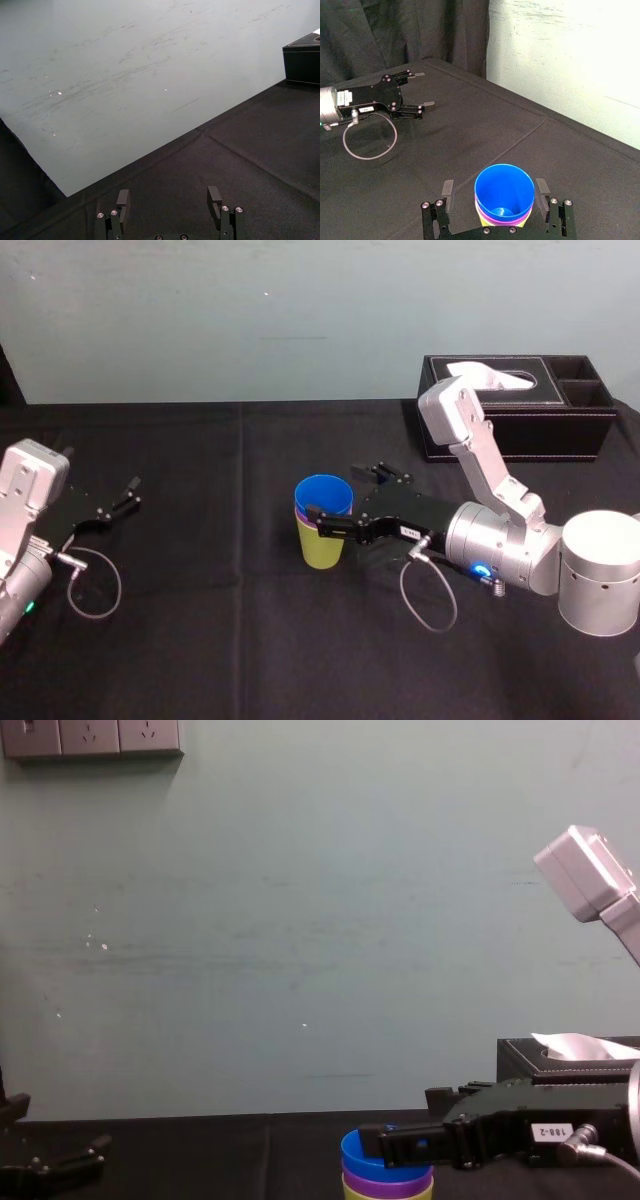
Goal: Stack the three plastic cups sequentially using one hand.
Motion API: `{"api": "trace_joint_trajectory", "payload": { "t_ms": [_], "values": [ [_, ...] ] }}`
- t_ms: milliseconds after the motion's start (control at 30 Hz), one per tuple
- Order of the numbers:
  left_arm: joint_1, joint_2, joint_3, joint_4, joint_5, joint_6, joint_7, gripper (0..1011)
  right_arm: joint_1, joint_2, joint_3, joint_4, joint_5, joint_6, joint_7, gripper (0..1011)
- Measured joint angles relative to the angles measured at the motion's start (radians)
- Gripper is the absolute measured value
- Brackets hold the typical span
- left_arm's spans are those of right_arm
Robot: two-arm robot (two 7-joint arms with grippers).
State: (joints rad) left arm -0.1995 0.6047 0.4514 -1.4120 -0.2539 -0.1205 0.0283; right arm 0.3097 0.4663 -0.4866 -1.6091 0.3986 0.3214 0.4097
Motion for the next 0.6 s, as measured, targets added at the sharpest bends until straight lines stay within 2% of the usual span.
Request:
{"api": "trace_joint_trajectory", "payload": {
  "t_ms": [400,600],
  "values": [
    [0.000,0.000,0.000,0.000,0.000,0.000,0.000,1010,-0.001,0.000,0.001,-0.001,0.000,0.001,0.000,1003],
    [0.000,0.000,0.000,0.000,0.000,0.000,0.000,1010,-0.031,0.019,0.037,-0.038,0.004,-0.016,-0.017,1003]
  ]
}}
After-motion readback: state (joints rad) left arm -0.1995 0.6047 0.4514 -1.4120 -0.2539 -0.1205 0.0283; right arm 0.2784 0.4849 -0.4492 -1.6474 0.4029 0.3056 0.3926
